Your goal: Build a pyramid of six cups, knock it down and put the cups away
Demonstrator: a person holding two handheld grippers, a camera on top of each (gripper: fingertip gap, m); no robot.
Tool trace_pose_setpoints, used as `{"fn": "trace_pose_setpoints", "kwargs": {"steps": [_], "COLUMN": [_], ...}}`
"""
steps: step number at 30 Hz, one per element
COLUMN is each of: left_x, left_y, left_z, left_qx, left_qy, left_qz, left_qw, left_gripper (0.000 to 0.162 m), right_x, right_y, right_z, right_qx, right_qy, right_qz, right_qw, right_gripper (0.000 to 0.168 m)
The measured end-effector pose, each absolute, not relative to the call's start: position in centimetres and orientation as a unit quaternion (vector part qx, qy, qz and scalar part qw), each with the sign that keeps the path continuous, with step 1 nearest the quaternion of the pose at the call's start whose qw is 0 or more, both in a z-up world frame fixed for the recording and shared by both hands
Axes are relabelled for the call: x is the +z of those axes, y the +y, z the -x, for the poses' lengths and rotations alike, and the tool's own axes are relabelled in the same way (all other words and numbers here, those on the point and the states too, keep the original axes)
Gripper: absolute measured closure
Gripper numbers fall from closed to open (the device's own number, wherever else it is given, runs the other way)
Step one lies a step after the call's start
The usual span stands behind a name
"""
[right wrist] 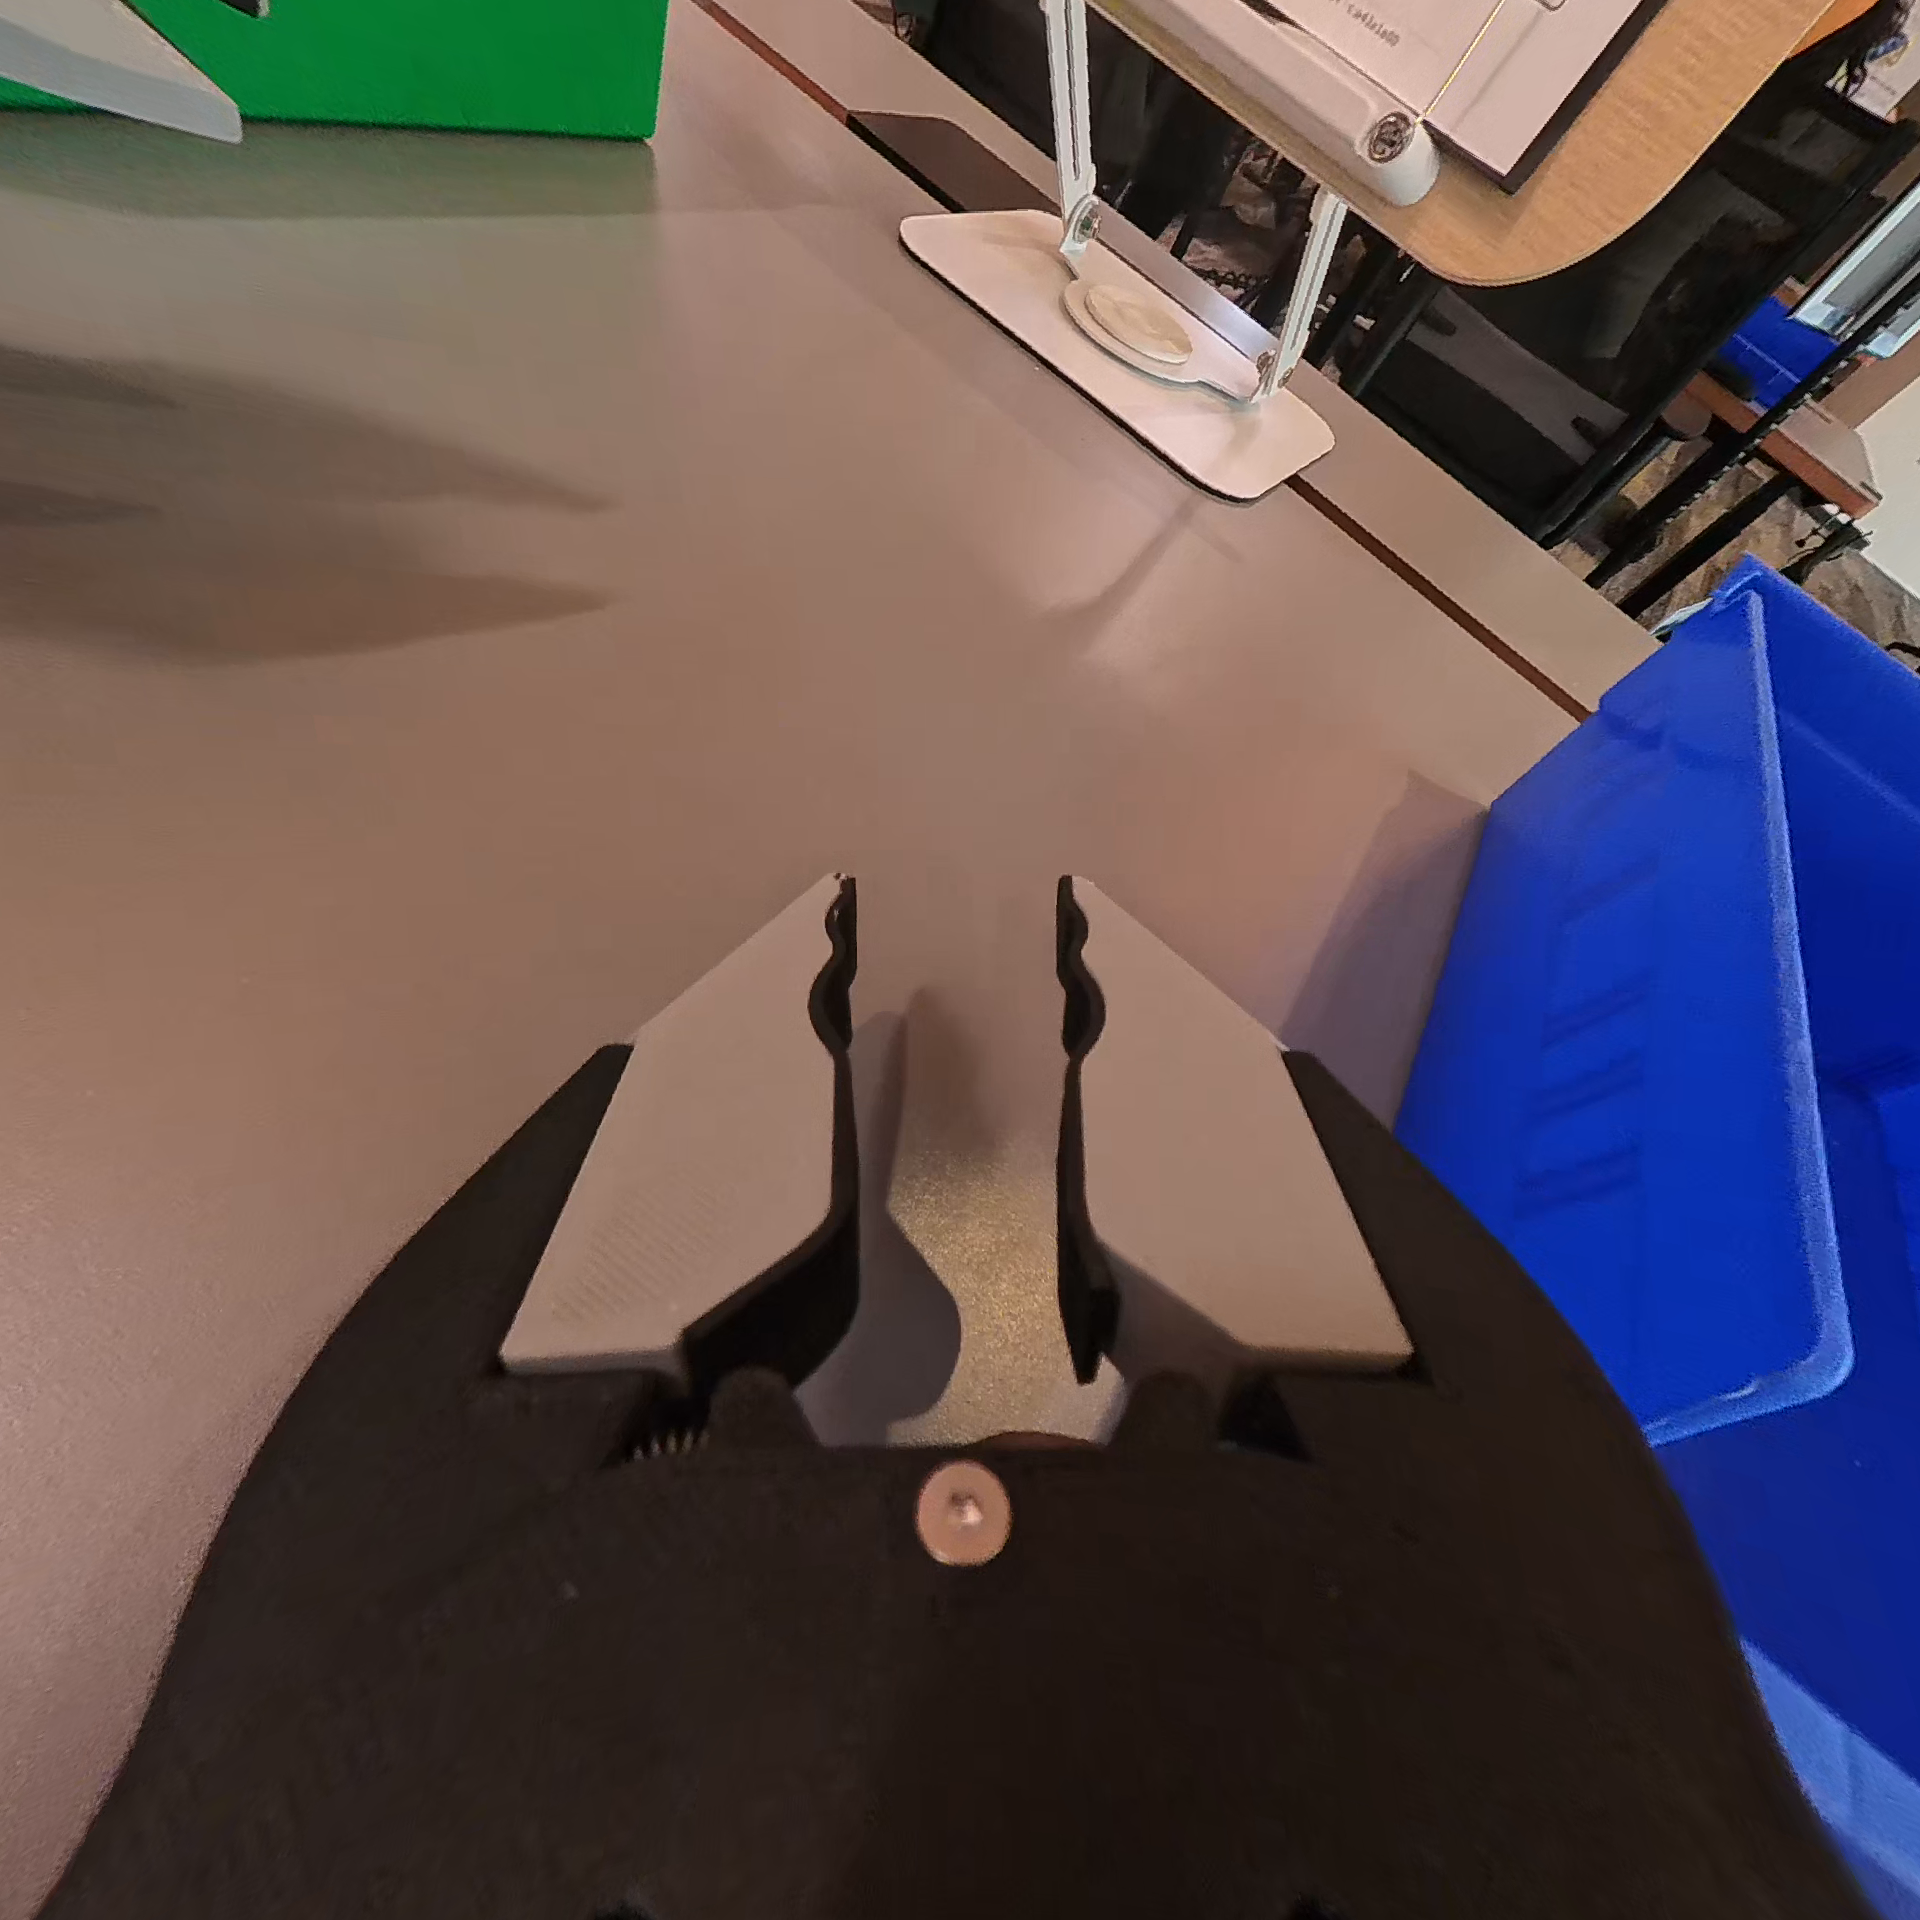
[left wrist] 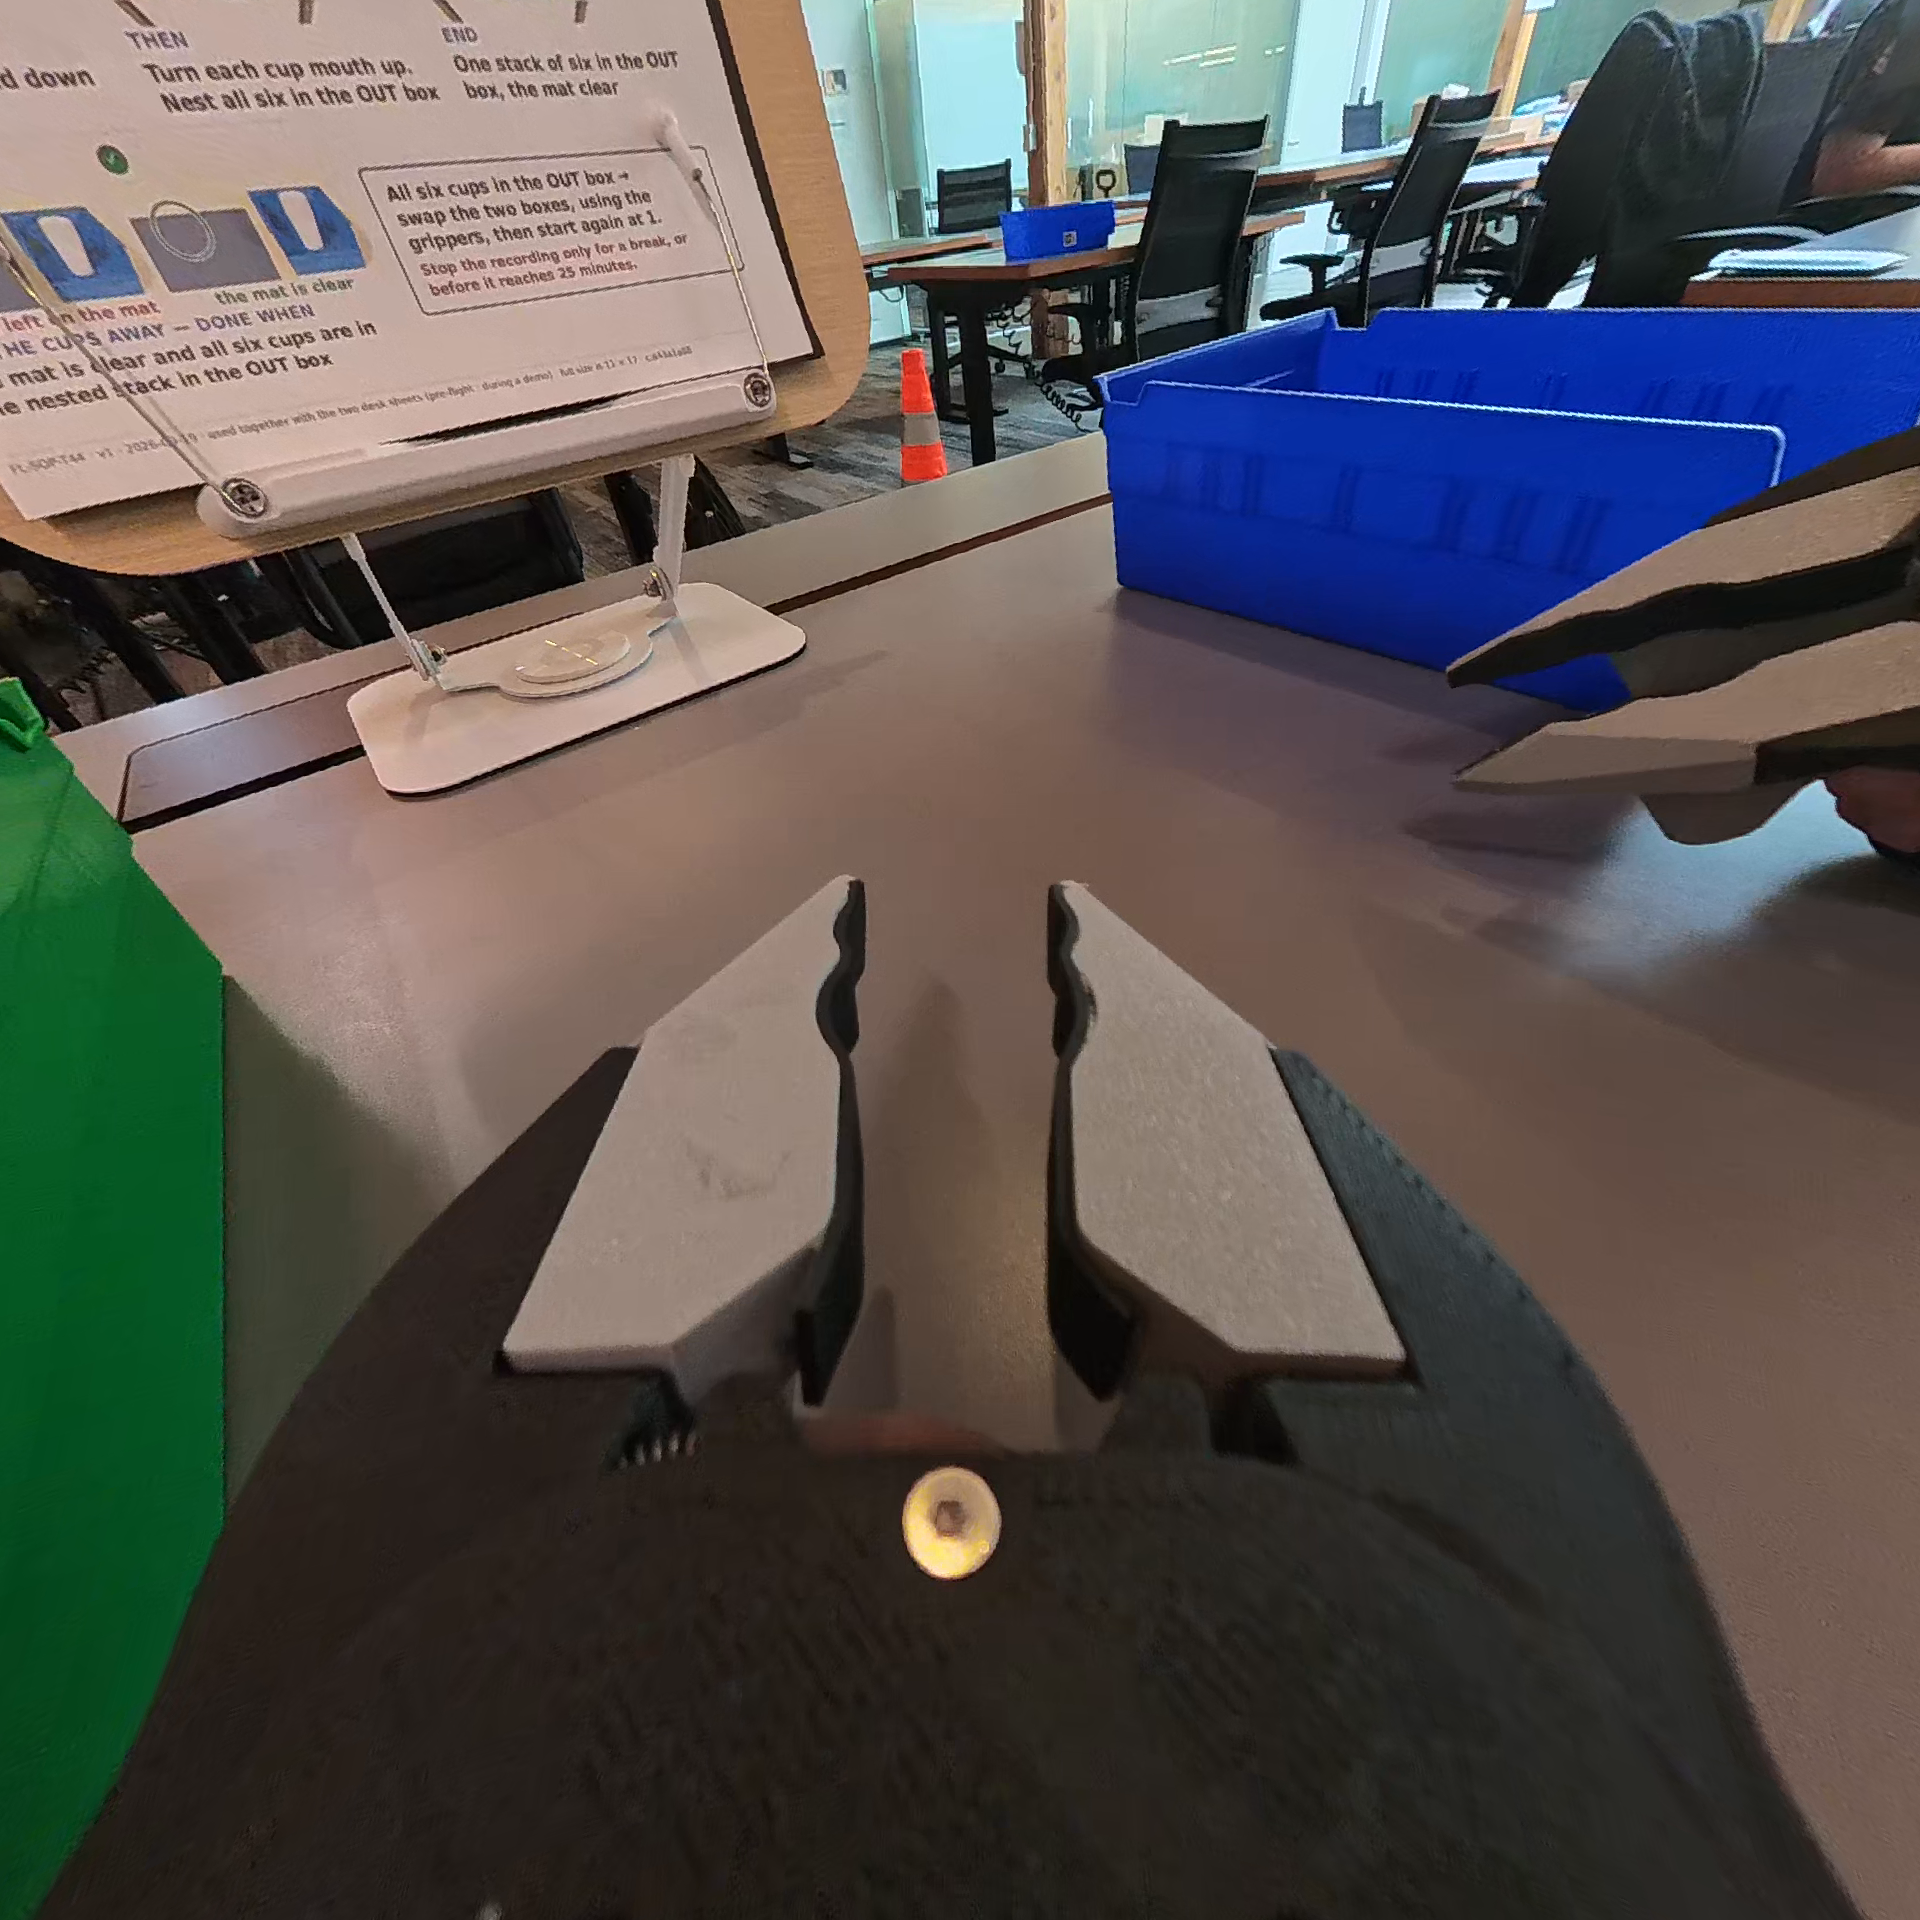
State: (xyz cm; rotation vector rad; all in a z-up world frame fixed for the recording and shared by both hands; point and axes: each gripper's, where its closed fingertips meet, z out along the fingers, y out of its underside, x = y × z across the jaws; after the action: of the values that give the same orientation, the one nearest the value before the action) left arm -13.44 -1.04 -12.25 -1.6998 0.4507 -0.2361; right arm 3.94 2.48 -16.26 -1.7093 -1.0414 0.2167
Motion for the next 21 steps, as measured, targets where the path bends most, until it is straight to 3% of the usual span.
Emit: {"fn": "trace_pose_setpoints", "kwargs": {"steps": [10, 18, 21], "left_x": [-12.0, 0.0, 0.3], "left_y": [-1.5, -5.9, -6.7], "left_z": [14.3, 24.0, 30.5], "left_qx": [-0.1, 0.016, 0.075], "left_qy": [0.193, 0.177, 0.115], "left_qz": [0.758, 0.727, 0.74], "left_qw": [0.614, 0.664, 0.659], "left_gripper": [0.129, 0.128, 0.131], "right_x": [-16.6, -16.3, -16.4], "right_y": [2.4, 2.5, 2.5], "right_z": [-3.8, -3.9, -3.9], "right_qx": [0.075, 0.085, 0.081], "right_qy": [-0.448, -0.44, -0.44], "right_qz": [0.715, 0.717, 0.717], "right_qw": [0.531, 0.534, 0.535], "right_gripper": [0.132, 0.132, 0.132]}}
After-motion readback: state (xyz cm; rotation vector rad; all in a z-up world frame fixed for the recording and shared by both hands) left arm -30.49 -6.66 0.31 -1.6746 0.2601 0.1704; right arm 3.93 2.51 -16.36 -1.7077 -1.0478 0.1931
